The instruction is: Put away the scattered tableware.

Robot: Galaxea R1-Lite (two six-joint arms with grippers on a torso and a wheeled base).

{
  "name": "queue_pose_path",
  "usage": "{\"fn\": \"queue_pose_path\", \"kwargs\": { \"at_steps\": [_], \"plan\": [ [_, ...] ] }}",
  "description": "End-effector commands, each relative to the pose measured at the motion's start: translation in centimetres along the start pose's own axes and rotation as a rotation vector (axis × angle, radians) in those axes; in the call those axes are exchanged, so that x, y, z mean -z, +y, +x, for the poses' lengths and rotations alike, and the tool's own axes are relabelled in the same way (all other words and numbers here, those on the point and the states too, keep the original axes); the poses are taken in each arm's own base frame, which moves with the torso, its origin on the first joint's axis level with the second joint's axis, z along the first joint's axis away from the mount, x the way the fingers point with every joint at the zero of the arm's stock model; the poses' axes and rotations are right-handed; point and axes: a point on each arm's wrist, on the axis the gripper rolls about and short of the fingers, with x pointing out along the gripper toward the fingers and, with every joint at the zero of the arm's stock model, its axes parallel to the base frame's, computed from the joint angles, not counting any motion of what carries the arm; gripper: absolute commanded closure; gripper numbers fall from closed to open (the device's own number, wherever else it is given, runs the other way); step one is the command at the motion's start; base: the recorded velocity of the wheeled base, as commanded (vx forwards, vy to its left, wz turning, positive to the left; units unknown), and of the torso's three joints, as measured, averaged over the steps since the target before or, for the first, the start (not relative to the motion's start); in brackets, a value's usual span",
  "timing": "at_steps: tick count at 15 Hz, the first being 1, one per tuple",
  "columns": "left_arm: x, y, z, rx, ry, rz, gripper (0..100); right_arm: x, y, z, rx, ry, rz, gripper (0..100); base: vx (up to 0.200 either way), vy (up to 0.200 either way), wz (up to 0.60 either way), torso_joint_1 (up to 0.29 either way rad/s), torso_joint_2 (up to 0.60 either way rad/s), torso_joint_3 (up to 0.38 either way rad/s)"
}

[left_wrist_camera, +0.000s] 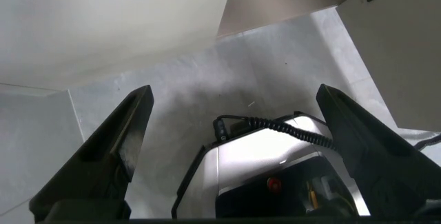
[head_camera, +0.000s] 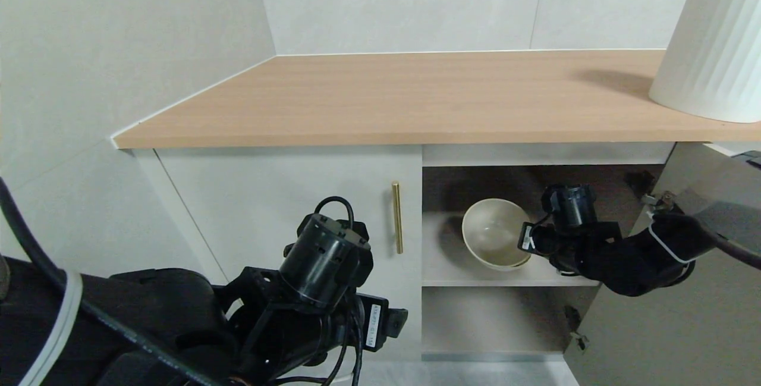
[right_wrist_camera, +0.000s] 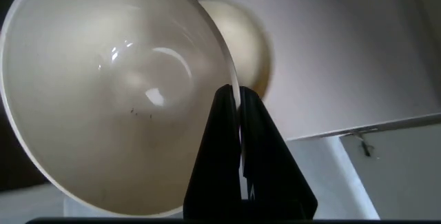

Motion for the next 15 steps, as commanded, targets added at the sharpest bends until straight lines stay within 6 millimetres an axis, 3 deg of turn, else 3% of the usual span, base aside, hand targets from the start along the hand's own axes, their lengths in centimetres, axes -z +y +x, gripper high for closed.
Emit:
{"fn": "queue_pose_path", "kwargs": {
  "at_steps": [1, 7, 15],
  "plan": [
    [0.0, 0.0, 0.0, 0.000, -0.001, 0.000, 0, -0.1, -0.3, 0.7, 0.011, -0.001, 0.009, 100, 0.000, 0.000, 0.00, 0.000, 0.00, 0.000],
    [0.0, 0.0, 0.0, 0.000, -0.001, 0.000, 0, 0.0, -1.2, 3.0, 0.065, -0.009, 0.053, 100, 0.000, 0.000, 0.00, 0.000, 0.00, 0.000],
    [0.0, 0.0, -0.1, 0.001, -0.003, -0.001, 0, 0.6, -1.1, 4.3, 0.068, 0.000, 0.089, 100, 0.000, 0.000, 0.00, 0.000, 0.00, 0.000]
  ]
}}
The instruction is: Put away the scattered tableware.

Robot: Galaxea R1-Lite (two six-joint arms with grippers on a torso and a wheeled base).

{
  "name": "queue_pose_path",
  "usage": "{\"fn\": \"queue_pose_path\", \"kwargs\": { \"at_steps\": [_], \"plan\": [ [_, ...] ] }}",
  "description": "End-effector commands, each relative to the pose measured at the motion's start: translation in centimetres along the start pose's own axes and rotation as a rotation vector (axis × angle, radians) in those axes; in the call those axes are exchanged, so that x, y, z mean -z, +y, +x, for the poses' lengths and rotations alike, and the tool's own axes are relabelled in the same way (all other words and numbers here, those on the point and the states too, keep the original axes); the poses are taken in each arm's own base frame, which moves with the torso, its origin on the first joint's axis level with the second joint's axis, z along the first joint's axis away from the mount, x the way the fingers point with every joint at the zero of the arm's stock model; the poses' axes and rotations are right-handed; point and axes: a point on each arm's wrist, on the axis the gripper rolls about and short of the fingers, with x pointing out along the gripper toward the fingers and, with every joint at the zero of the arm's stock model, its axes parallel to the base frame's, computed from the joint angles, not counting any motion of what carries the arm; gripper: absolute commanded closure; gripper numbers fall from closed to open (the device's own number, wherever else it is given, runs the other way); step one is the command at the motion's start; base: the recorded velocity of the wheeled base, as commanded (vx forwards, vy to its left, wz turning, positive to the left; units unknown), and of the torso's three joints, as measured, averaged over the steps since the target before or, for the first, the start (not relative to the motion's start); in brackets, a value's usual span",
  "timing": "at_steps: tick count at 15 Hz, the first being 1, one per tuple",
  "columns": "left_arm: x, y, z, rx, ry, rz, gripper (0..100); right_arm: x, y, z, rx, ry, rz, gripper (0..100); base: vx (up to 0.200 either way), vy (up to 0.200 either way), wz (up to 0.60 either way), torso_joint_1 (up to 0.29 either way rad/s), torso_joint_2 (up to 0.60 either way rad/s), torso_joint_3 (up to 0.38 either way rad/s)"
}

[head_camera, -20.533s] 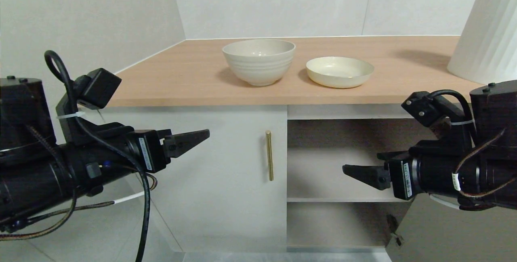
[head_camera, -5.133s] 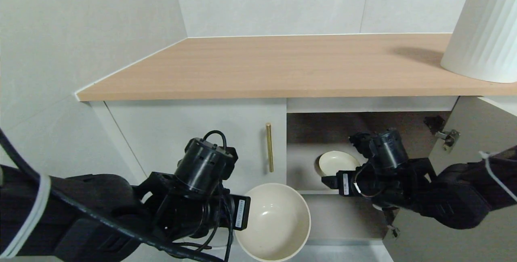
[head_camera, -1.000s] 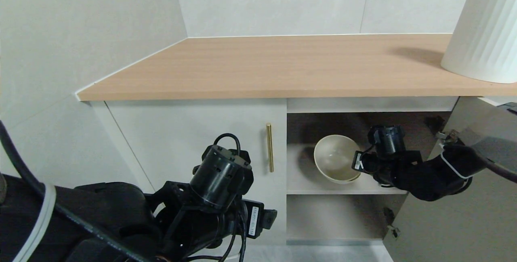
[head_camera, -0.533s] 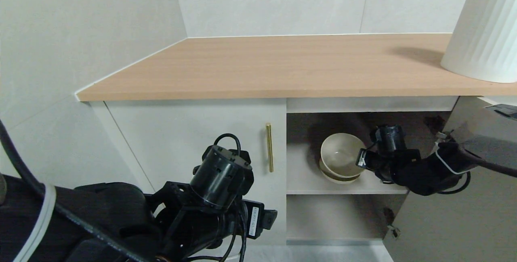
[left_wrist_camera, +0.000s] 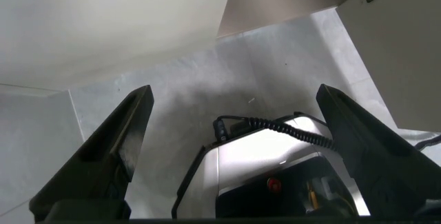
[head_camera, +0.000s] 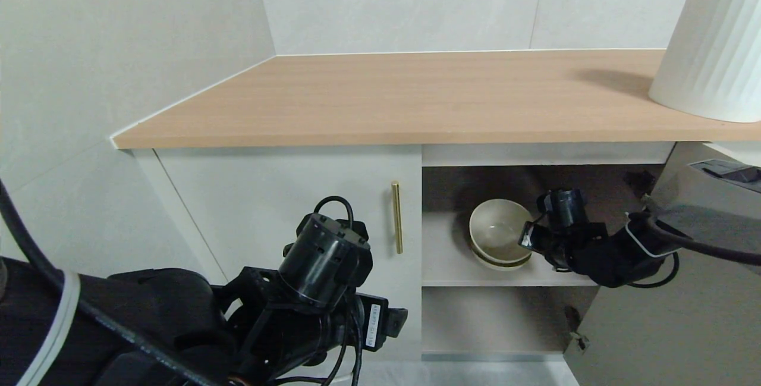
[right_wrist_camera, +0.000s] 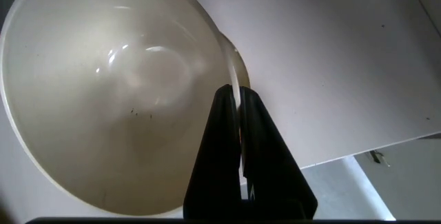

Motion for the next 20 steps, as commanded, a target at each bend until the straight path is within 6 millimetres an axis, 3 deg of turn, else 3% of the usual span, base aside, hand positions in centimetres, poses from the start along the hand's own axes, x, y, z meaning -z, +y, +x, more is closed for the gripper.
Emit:
{"fn": "queue_pose_path", "kwargs": {
  "at_steps": [1, 7, 8, 15, 17, 19, 20],
  "plan": [
    [0.0, 0.0, 0.0, 0.000, -0.001, -0.001, 0, 0.2, 0.1, 0.3, 0.001, 0.004, 0.000, 100, 0.000, 0.000, 0.00, 0.000, 0.00, 0.000],
    [0.0, 0.0, 0.0, 0.000, -0.001, -0.001, 0, 0.5, 0.0, 0.5, 0.007, 0.012, -0.003, 100, 0.000, 0.000, 0.00, 0.000, 0.00, 0.000],
    [0.0, 0.0, 0.0, 0.001, -0.001, -0.001, 0, 0.5, 0.0, 0.5, 0.009, 0.013, -0.004, 0, 0.000, 0.000, 0.00, 0.000, 0.00, 0.000],
    [0.0, 0.0, 0.0, 0.001, -0.001, -0.001, 0, 0.5, 0.1, -0.1, 0.003, 0.015, -0.007, 0, 0.000, 0.000, 0.00, 0.000, 0.00, 0.000],
    [-0.1, 0.1, -0.2, 0.001, -0.007, -0.005, 0, 0.1, 0.0, -1.2, -0.010, 0.019, -0.008, 0, 0.000, 0.000, 0.00, 0.000, 0.00, 0.000],
    [-0.5, 0.5, -0.9, 0.003, -0.030, -0.020, 0, -0.3, 0.2, -4.1, -0.061, 0.061, -0.031, 0, 0.000, 0.000, 0.00, 0.000, 0.00, 0.000],
    [-1.2, 1.6, -2.5, 0.002, -0.077, -0.053, 0, -0.5, 0.0, -8.0, -0.121, 0.112, -0.055, 0, 0.000, 0.000, 0.00, 0.000, 0.00, 0.000]
  ]
}}
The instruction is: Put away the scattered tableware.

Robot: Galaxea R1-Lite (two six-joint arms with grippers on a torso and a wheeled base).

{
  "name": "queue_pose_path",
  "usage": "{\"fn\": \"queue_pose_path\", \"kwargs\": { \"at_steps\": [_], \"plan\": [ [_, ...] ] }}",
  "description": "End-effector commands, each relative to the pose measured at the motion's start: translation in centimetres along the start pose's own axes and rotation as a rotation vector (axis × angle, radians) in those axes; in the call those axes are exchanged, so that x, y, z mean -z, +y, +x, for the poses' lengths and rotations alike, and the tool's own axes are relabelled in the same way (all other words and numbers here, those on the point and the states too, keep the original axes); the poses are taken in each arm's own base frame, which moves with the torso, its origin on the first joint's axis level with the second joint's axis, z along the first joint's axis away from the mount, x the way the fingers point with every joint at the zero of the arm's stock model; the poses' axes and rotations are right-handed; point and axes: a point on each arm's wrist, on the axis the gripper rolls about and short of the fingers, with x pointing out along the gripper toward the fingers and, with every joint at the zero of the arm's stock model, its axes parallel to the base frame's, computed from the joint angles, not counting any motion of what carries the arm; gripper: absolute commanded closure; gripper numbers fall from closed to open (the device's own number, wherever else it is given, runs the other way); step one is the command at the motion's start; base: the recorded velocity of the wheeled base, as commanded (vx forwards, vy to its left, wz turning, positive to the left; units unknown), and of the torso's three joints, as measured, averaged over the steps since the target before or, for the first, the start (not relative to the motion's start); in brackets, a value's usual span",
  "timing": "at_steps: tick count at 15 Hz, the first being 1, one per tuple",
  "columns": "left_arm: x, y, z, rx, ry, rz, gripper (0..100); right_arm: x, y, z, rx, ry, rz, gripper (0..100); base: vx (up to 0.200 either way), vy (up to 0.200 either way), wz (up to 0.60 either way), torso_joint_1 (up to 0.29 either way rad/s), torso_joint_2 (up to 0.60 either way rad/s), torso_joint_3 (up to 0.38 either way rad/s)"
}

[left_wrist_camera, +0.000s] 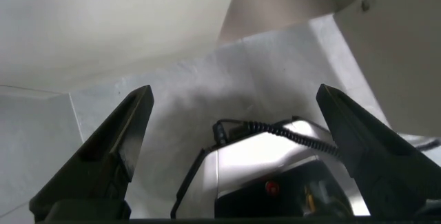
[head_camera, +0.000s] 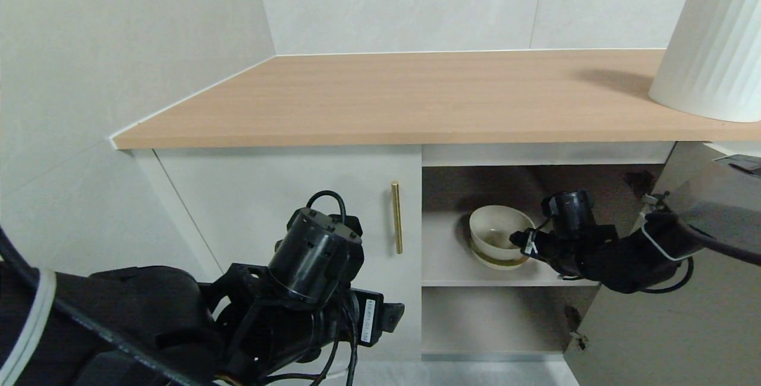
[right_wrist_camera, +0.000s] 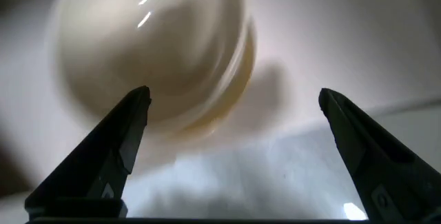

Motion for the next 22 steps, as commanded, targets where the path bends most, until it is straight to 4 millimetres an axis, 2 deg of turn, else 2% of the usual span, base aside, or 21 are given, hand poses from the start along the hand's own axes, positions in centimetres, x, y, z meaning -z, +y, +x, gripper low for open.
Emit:
{"fn": "queue_pose_path", "kwargs": {
  "at_steps": [1, 3, 5, 9, 10, 11, 17, 22],
  "plan": [
    [-1.3, 1.8, -3.3, 0.005, -0.094, -0.055, 0, 0.0, 0.2, -8.0, -0.121, 0.059, -0.066, 0, 0.000, 0.000, 0.00, 0.000, 0.00, 0.000],
    [-1.5, 3.6, -6.6, 0.014, -0.177, -0.091, 0, 0.8, -0.7, -13.0, -0.194, 0.059, -0.196, 0, 0.000, 0.000, 0.00, 0.000, 0.00, 0.000],
    [-1.4, 5.3, -9.1, 0.001, -0.248, -0.135, 0, 1.2, -1.3, -16.6, -0.247, 0.029, -0.227, 0, 0.000, 0.000, 0.00, 0.000, 0.00, 0.000],
    [0.3, 7.6, -11.8, -0.032, -0.312, -0.166, 0, 1.2, -2.8, -22.8, -0.299, 0.047, -0.263, 0, 0.000, 0.000, 0.00, 0.000, 0.00, 0.000],
    [0.3, 7.6, -11.8, -0.032, -0.312, -0.166, 0, 1.2, -2.8, -22.8, -0.299, 0.047, -0.263, 0, 0.000, 0.000, 0.00, 0.000, 0.00, 0.000],
    [0.6, 8.5, -12.6, -0.062, -0.337, -0.151, 0, 1.3, -3.6, -25.7, -0.360, 0.081, -0.298, 0, 0.000, 0.000, 0.00, 0.000, 0.00, 0.000],
    [0.5, 8.4, -11.4, -0.066, -0.292, -0.123, 0, 1.8, -3.6, -25.2, -0.349, 0.126, -0.316, 0, 0.000, 0.000, 0.00, 0.000, 0.00, 0.000],
    [0.6, 8.2, -10.9, -0.065, -0.272, -0.113, 0, 2.1, -3.5, -24.6, -0.334, 0.149, -0.326, 0, -0.200, 0.000, 0.00, 0.006, 0.00, 0.002]
  ]
}}
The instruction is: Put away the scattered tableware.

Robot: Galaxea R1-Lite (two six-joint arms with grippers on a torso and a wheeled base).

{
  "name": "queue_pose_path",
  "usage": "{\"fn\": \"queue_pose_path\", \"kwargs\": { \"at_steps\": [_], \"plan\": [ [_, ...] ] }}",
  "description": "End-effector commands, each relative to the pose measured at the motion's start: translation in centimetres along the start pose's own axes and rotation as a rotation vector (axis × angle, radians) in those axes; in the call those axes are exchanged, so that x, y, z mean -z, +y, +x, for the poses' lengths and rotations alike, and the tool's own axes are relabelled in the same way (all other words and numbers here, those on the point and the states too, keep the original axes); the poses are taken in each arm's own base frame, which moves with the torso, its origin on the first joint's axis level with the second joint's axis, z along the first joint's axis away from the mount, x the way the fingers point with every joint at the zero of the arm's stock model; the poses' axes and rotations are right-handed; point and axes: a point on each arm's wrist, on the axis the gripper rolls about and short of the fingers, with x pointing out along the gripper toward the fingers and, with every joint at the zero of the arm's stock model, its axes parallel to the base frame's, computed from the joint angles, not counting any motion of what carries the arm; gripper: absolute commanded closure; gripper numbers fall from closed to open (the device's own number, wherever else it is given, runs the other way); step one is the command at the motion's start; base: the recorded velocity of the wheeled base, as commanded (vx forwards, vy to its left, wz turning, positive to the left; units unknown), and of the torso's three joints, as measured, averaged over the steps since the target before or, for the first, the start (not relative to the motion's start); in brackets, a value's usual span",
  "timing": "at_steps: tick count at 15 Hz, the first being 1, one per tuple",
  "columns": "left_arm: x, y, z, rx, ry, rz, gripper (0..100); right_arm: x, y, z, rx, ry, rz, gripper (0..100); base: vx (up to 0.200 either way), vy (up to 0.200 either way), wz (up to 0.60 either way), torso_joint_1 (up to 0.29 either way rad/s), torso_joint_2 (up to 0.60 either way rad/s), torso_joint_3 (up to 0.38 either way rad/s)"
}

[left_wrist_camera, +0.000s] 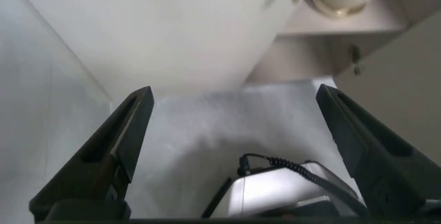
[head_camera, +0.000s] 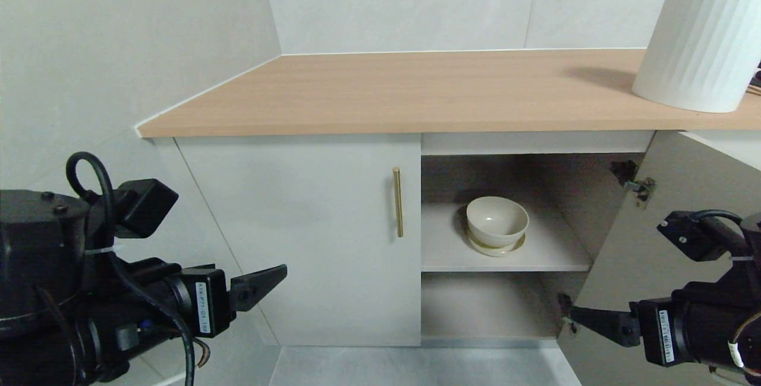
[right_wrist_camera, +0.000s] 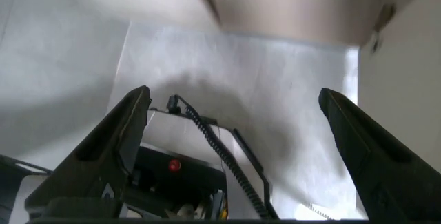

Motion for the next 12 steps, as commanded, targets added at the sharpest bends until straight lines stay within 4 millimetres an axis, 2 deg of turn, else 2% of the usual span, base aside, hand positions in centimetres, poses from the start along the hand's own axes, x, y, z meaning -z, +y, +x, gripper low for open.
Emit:
{"fn": "queue_pose_path", "kwargs": {
  "at_steps": [1, 10, 12],
  "plan": [
    [0.19, -0.11, 0.40, -0.003, 0.016, 0.005, 0, 0.10, 0.01, 0.38, 0.006, 0.015, 0.000, 0, -0.200, 0.000, 0.00, -0.007, 0.00, 0.017],
    [0.48, -0.28, 0.53, 0.004, 0.030, 0.014, 0, 0.50, -0.11, 0.75, 0.015, 0.039, -0.010, 0, -0.200, 0.000, 0.00, 0.004, 0.00, 0.002],
    [0.48, -0.28, 0.53, 0.004, 0.030, 0.015, 0, 0.50, -0.11, 0.75, 0.015, 0.039, -0.010, 0, 0.000, 0.000, 0.00, 0.000, 0.00, 0.000]
  ]
}}
